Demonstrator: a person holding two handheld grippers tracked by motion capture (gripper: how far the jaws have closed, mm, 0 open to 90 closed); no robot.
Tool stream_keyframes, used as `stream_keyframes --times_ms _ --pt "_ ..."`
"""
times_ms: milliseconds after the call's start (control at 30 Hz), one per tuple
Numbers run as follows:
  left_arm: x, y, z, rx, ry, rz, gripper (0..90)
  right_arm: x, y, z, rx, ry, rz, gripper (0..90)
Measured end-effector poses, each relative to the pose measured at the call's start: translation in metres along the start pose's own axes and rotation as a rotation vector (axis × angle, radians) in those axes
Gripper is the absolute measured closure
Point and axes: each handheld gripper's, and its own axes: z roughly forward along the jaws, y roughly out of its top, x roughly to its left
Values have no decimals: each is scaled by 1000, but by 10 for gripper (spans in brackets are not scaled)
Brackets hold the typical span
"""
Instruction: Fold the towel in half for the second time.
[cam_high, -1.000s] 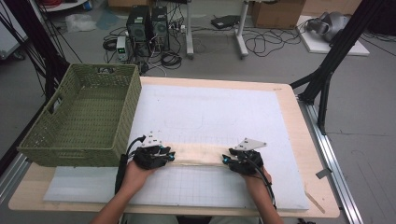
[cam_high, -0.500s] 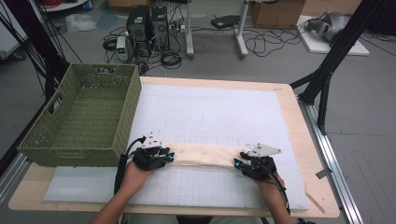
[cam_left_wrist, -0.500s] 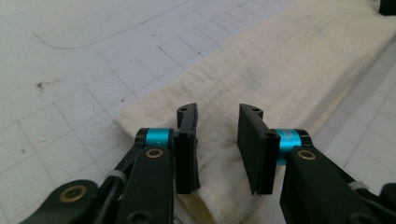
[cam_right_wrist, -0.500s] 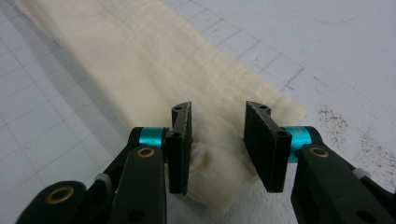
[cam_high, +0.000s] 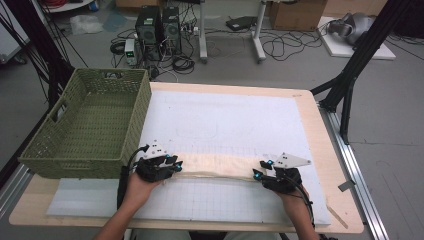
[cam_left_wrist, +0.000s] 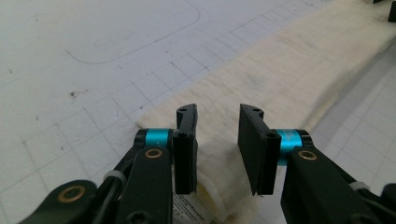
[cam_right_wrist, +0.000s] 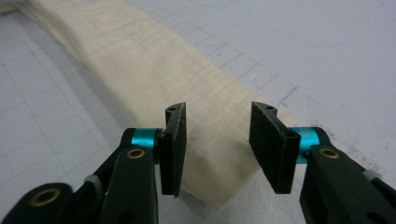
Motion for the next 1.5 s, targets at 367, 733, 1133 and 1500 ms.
stream_keyframes --times_ms 367,733,1133,1500 --pt "0 -7 5 72 13 36 698 -5 -9 3 99 3 -20 631" --pt "5 -3 -3 10 16 6 662 -13 -5 -12 -1 -5 40 552" --pt "14 6 -23 -230 20 -35 442 -24 -3 -34 -113 -104 87 350" --pt "18 9 -27 -298 16 -64 174 -28 -4 -38 -106 -223 83 193"
